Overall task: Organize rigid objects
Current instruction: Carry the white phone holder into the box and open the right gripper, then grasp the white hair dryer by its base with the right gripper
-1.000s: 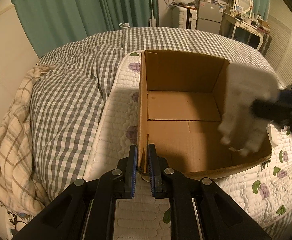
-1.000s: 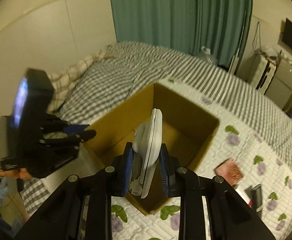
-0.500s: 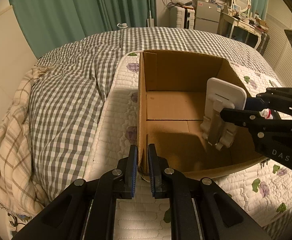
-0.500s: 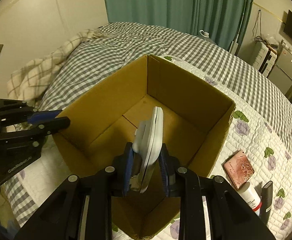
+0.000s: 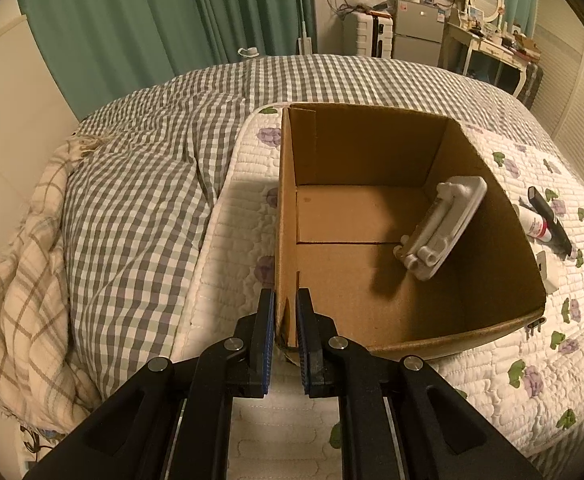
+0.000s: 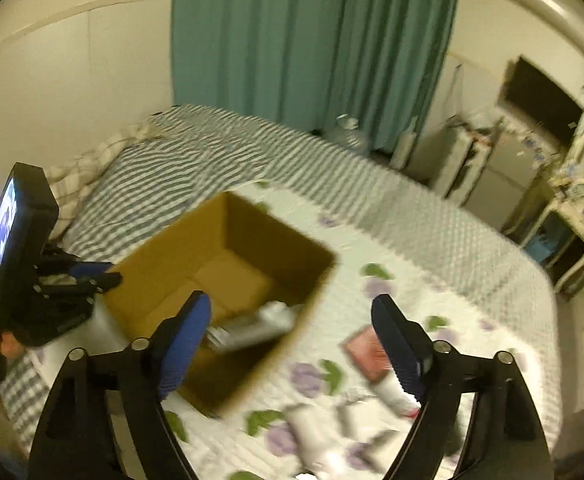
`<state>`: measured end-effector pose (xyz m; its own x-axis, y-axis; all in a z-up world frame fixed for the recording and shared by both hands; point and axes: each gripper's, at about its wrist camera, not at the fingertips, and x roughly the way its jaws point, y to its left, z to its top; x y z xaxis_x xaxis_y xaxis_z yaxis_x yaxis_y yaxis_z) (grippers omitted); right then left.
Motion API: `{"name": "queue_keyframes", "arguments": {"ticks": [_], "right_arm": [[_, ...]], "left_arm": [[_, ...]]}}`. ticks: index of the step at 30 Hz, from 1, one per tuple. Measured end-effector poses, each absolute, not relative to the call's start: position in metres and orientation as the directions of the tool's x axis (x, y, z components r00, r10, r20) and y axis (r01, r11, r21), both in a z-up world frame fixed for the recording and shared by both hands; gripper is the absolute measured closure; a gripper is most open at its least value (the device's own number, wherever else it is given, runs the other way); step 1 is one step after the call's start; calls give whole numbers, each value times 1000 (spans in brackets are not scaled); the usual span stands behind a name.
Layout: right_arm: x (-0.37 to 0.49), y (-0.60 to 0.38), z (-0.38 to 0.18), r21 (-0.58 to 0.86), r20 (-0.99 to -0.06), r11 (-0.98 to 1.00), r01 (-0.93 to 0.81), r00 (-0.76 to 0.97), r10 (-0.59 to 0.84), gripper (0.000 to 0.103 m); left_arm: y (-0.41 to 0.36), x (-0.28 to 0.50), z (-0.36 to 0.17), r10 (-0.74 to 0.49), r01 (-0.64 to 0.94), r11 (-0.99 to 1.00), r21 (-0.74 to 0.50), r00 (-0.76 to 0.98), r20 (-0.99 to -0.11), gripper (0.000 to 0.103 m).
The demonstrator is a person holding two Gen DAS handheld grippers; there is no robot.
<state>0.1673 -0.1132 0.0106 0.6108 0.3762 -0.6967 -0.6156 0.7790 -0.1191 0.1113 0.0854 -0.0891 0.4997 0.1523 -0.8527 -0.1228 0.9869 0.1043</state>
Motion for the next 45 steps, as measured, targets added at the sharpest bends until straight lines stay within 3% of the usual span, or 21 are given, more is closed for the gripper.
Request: {"name": "queue_keyframes", "arguments": {"ticks": [9, 22, 31, 45], "right_arm": [[151, -168, -11, -200, -719, 822, -533, 650, 246, 16], [151, -184, -113, -77, -854, 830, -553, 467, 232, 16], [157, -192, -170, -36, -917, 843, -537, 353, 185, 38], [161, -193, -179, -52, -925, 849, -527, 345, 157, 50]], "left_arm": [[84, 112, -89, 160, -124, 986, 112, 503, -849, 92], [84, 113, -91, 162, -125, 986, 114, 497, -852, 92], [84, 113, -91, 165, -127, 985, 117, 496, -852, 92], [84, 113, -91, 166, -126, 985, 119, 496, -852, 92]]}}
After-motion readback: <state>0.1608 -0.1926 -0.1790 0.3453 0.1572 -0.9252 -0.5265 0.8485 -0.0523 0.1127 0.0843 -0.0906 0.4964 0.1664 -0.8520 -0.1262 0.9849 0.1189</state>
